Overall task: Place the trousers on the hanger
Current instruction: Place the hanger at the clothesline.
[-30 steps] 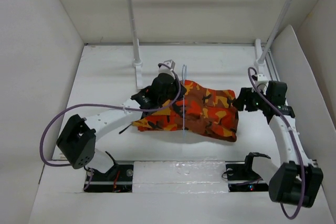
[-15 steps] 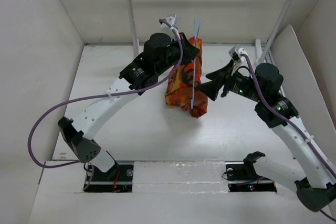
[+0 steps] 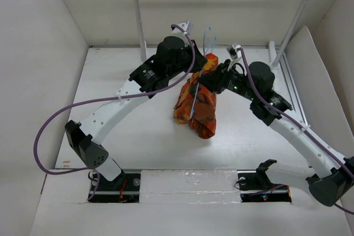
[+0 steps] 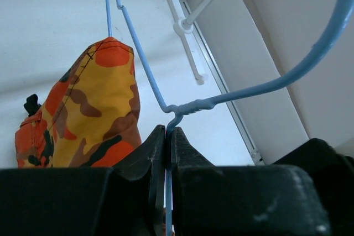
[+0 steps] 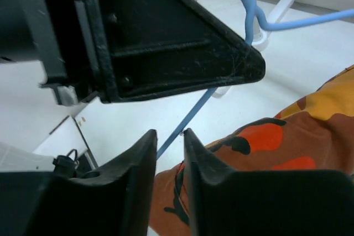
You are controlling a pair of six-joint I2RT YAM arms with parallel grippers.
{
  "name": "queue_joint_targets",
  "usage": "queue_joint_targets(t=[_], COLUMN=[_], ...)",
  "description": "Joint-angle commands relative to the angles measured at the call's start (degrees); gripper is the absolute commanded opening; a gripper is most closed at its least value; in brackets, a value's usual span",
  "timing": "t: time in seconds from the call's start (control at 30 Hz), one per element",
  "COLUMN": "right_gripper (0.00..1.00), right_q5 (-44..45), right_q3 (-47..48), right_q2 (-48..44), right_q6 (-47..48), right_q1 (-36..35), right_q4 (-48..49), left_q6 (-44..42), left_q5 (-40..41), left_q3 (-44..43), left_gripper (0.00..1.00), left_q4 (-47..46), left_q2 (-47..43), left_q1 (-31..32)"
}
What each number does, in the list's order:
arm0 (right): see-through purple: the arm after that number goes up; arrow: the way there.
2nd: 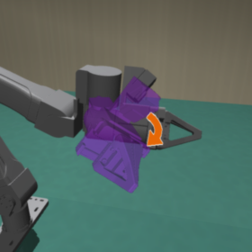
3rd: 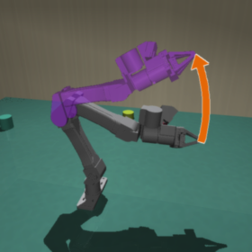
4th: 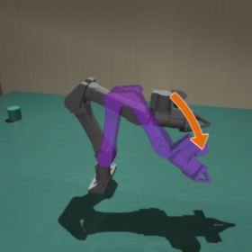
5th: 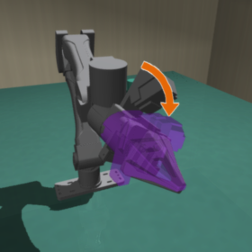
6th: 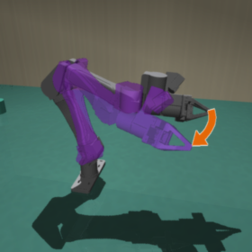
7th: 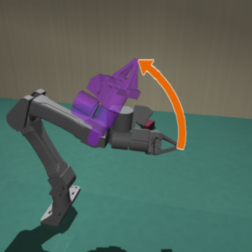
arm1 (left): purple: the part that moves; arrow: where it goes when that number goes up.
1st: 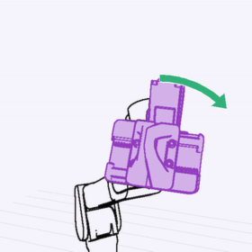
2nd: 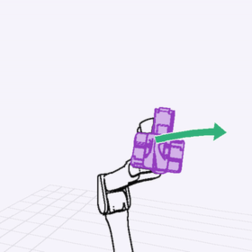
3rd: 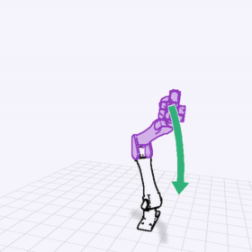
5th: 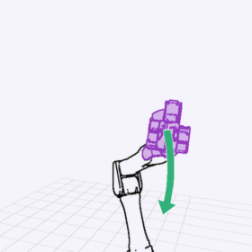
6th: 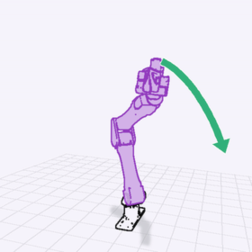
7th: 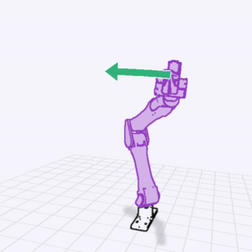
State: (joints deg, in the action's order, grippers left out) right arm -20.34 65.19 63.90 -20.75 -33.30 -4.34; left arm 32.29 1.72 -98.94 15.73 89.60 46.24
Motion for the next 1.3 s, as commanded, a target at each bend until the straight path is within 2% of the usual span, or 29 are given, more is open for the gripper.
queue_joint_targets(t=[0.0,0.07,0.1,0.13,0.23,0.27,0.33,0.37,0.4,0.47,0.53,0.63,0.67,0.77,0.8,0.87,1.03,1.07,1.17,1.27], right_gripper=[0.33,0.44,0.53,0.57,0.56,0.54,0.08,0.08,0.00,0.00,0.00,0.00,0.00,0.00,0.00,0.00,0.00,0.00,0.00,0.00], right_q5=[2.2,4.0,4.0,4.0,2.3,2.0,0.9,0.9,1.6,2.2,2.9,2.9,2.3,0.7,-0.3,-0.8,-4.7,-5.8,-7.7,-9.5], right_q3=[-1.0,-0.6,-0.8,-1.2,-3.1,-3.1,-2.5,-2.5,-2.4,-1.8,0.0,4.3,7.3,12.8,14.2,17.2,27.3,28.4,32.6,37.3], right_q2=[0.0,0.3,0.2,0.1,0.4,1.5,2.6,2.6,2.2,1.5,0.4,1.2,1.7,3.9,4.6,6.9,11.6,12.5,15.8,20.8], right_q6=[-1.9,-1.0,-0.8,-1.1,-2.9,-3.2,-3.7,-3.9,-4.1,-5.3,-5.9,-6.0,-5.4,-4.6,-4.4,-2.7,-0.3,-0.3,-0.3,-0.4], right_q1=[-1.2,-1.8,-1.8,-1.8,-1.8,-2.3,-2.3,-2.3,-2.3,-2.3,-1.5,1.6,2.6,7.2,8.3,11.8,20.8,24.6,29.6,36.1], right_q4=[5.3,2.8,2.4,2.8,7.9,9.0,10.1,10.1,11.3,12.4,13.0,9.6,8.0,5.5,5.0,2.0,-1.5,-2.2,-3.0,-4.4], left_q6=[0.9,1.0,1.0,1.0,1.4,1.5,1.6,1.6,1.5,1.2,1.6,2.1,1.5,-0.7,-1.6,-2.2,-4.2,-4.4,-5.0,-4.2], left_q5=[-1.4,-1.4,-1.5,-1.4,-1.5,-1.5,-1.5,-1.5,-1.4,-1.4,-5.7,-7.3,-7.3,-6.5,-6.2,-5.8,-2.3,-2.3,0.9,2.8], left_q3=[-0.7,-0.6,-0.7,-0.7,-0.5,-0.3,0.1,0.1,0.3,0.6,0.9,1.5,1.5,1.1,1.0,0.9,4.4,5.3,10.9,20.1], left_gripper=[0.00,0.00,0.00,0.00,0.00,0.00,0.00,0.00,0.00,0.00,0.00,0.27,0.46,0.69,0.72,0.84,0.90,0.99,0.99,0.99], left_q4=[-10.6,-11.0,-10.9,-11.1,-11.4,-11.9,-11.9,-11.9,-11.9,-12.0,-12.5,-12.9,-12.8,-12.2,-11.9,-11.3,-9.8,-9.4,-7.2,-5.1], left_q2=[-5.4,-5.8,-5.8,-5.8,-6.0,-6.1,-6.0,-6.0,-6.0,-6.2,-6.2,-7.0,-7.4,-9.2,-10.1,-11.0,-16.5,-17.4,-21.6,-25.3], left_q1=[0.3,0.3,0.3,0.3,0.3,0.3,0.3,0.3,0.3,-0.3,-1.9,-3.6,-3.6,-3.6,-3.6,-3.6,-3.6,-3.6,-3.6,-3.6])
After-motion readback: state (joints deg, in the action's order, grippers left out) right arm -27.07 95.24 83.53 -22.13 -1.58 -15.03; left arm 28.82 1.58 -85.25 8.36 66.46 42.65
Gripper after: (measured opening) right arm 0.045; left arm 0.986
